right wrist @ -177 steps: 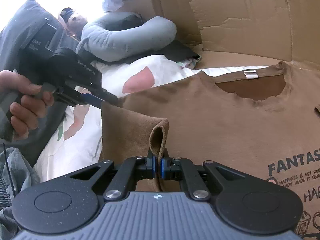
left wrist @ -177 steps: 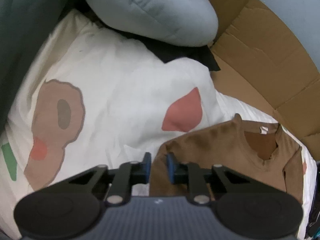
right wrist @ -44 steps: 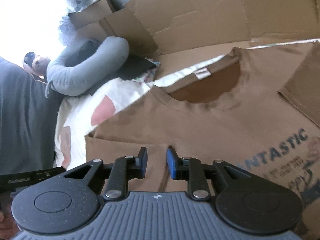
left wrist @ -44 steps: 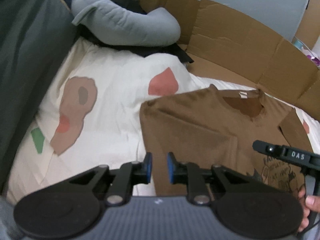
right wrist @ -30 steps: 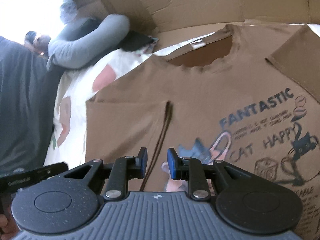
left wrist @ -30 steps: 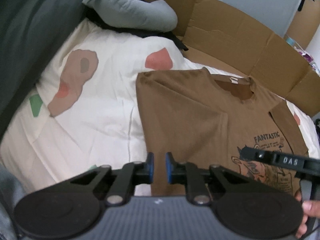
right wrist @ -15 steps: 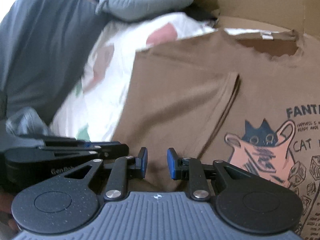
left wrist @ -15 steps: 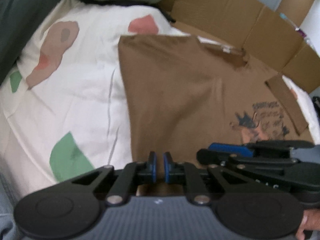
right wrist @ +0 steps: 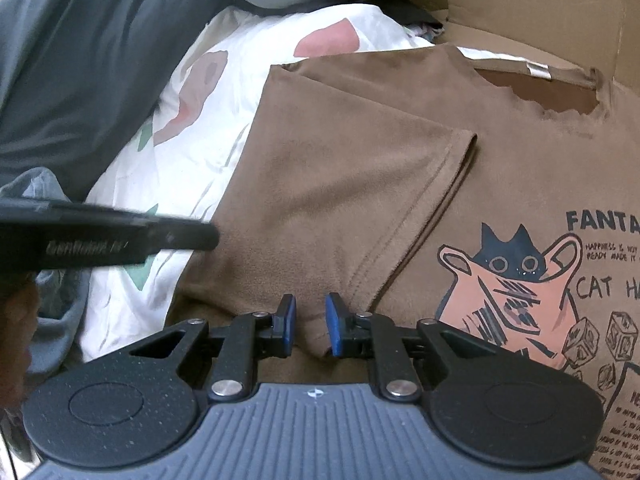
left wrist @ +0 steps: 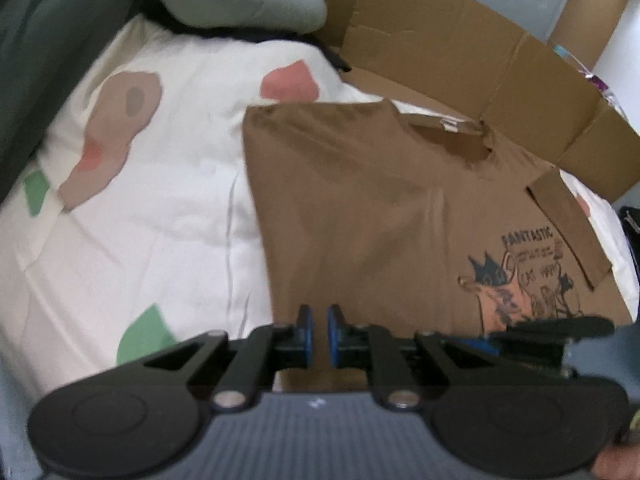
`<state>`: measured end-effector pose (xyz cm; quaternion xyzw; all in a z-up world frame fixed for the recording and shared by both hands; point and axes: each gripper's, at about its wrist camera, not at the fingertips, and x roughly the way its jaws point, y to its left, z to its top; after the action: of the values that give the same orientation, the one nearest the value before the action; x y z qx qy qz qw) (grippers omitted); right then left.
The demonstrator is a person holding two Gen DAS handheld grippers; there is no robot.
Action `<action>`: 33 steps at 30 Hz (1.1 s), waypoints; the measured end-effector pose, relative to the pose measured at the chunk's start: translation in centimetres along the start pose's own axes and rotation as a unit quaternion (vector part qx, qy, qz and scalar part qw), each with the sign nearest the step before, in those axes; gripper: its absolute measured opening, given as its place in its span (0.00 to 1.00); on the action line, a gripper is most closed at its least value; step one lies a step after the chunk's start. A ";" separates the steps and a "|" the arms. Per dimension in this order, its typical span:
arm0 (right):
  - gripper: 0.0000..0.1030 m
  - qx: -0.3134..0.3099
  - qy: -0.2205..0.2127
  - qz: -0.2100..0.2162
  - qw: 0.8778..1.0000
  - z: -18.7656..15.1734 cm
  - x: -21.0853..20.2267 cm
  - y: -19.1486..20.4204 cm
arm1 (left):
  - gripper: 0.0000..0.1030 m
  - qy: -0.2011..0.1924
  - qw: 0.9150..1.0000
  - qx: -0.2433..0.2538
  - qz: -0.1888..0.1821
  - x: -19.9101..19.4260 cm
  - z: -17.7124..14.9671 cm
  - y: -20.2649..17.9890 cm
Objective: Fold clothes
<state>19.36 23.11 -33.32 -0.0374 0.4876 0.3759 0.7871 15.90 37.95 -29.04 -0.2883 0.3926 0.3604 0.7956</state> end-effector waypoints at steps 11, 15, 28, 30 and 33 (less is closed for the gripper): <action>0.21 0.014 -0.001 0.007 1.000 -0.1 0.0 -0.4 | 0.09 0.008 1.000 -0.003 0.005 4.0 1.8 0.5; 0.21 0.025 -0.005 0.010 1.000 -0.1 -0.2 -0.7 | 0.07 0.000 1.000 -0.008 0.011 4.6 3.0 1.2; 0.22 0.046 -0.014 0.013 0.999 -0.1 0.0 -0.9 | 0.03 -0.005 0.999 -0.024 0.025 5.9 5.5 4.2; 0.23 0.052 -0.016 0.013 0.998 0.0 0.0 -0.9 | 0.03 -0.003 0.999 -0.023 0.028 6.1 5.8 4.7; 0.23 0.059 -0.019 0.014 0.998 0.1 0.1 -1.0 | 0.03 0.000 0.999 -0.027 0.025 6.5 6.4 5.6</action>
<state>20.04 22.49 -33.64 0.0232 0.4943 0.3580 0.7918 16.88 48.17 -32.09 -0.2998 0.3899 0.3909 0.7780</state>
